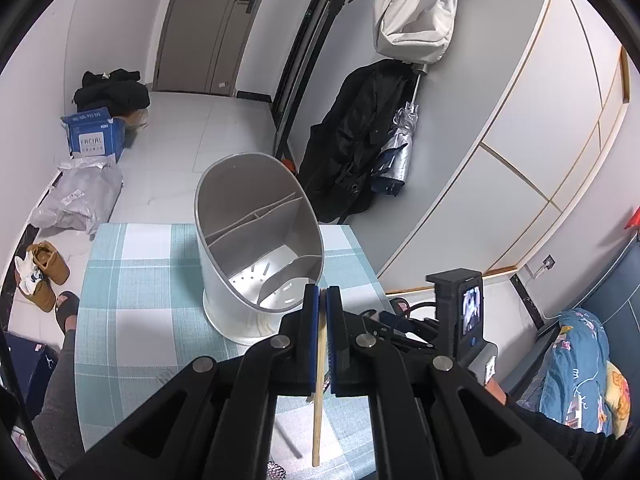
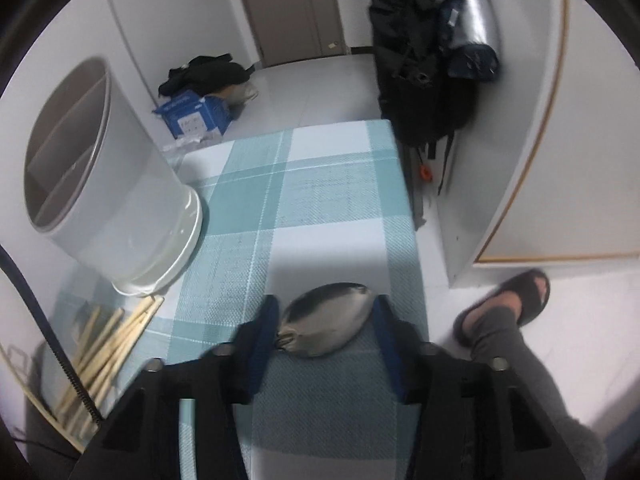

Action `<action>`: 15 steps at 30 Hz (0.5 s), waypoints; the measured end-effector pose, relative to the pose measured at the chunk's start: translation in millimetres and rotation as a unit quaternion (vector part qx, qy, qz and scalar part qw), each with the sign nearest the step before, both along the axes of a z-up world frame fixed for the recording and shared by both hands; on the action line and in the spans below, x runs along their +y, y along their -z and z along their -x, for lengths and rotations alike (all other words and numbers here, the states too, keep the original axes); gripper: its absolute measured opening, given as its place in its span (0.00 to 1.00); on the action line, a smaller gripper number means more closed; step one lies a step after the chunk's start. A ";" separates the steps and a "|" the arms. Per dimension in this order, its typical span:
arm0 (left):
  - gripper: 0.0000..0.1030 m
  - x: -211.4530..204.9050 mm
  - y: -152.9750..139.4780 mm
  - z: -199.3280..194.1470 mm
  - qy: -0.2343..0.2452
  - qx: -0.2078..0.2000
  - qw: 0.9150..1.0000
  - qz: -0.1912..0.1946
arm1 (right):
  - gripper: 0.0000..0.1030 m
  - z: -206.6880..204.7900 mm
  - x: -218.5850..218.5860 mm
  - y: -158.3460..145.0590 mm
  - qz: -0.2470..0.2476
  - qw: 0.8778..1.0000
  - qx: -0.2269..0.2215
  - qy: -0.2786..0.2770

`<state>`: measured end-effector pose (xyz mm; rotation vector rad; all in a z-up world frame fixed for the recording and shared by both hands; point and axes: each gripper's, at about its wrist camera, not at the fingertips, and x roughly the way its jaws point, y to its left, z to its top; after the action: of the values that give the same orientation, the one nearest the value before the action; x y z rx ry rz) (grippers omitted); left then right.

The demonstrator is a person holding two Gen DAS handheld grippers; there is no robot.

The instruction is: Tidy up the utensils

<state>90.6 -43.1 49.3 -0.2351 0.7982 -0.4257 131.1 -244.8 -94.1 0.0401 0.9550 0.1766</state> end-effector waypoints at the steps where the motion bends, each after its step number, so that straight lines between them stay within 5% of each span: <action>1: 0.00 0.3 0.8 -0.2 -0.001 0.002 1.000 0.000 | 0.17 -1.4 2.6 1.0 0.010 1.000 -0.002 -0.003; 3: 0.00 0.8 1.4 -0.6 -0.003 0.003 1.000 0.000 | 0.05 -4.2 3.6 2.7 0.007 1.000 0.000 -0.010; 15: 0.00 3.4 2.0 0.7 -0.008 0.002 1.000 0.003 | 0.00 0.6 -2.6 -11.9 -0.076 0.997 -0.019 -0.016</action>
<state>89.9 -39.7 47.3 -0.2483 0.7987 -0.4138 130.6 -247.4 -82.2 0.1613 0.9026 0.2796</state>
